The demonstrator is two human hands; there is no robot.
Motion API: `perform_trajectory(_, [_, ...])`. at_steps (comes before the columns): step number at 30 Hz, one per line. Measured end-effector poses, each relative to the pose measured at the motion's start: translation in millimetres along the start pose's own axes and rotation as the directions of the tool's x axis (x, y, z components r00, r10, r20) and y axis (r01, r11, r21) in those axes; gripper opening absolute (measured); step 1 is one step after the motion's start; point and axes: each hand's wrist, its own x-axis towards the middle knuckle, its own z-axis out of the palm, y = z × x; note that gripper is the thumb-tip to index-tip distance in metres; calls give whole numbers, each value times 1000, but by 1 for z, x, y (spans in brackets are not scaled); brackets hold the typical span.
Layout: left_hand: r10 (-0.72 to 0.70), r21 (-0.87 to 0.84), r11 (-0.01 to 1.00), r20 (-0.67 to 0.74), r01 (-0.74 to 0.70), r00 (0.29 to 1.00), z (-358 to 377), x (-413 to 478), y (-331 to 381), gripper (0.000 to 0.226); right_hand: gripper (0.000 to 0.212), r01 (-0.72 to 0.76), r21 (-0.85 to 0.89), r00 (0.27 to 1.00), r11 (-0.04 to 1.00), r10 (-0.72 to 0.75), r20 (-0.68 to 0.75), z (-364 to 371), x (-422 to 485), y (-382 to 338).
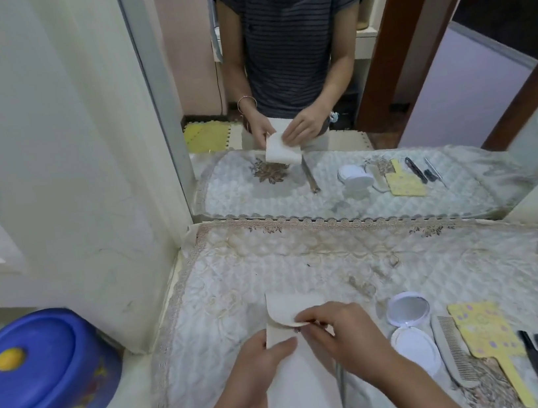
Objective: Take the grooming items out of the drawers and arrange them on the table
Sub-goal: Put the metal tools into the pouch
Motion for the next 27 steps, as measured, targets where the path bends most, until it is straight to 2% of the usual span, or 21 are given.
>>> perform_trajectory(2, [-14, -9, 1000, 2, 14, 1000, 3, 0, 1, 19, 35, 17, -63, 1000, 998, -16, 11, 4, -3, 4])
perform_trajectory(8, [-38, 33, 999, -27, 39, 999, 7, -1, 1, 18, 14, 14, -160, 1000, 987, -10, 29, 13, -7, 17])
perform_trajectory(14, [-45, 46, 998, -27, 46, 999, 7, -1, 3, 17, 47, 114, -251, 993, 961, -120, -8, 16, -7, 15])
perform_trajectory(18, [-52, 49, 997, -54, 54, 997, 5, -1, 6, 16, 32, 203, -327, 973, 923, -227, -36, 20, -8, 14])
perform_trajectory(23, [-66, 19, 998, -62, 67, 996, 4, 0, 6, 18, 23, 213, -336, 973, 917, -232, -16, 20, -8, 13])
perform_trajectory(27, [-74, -58, 996, -82, 69, 994, 7, -1, 5, 28, 47, 108, -126, 994, 986, -106, 18, 19, -9, 13])
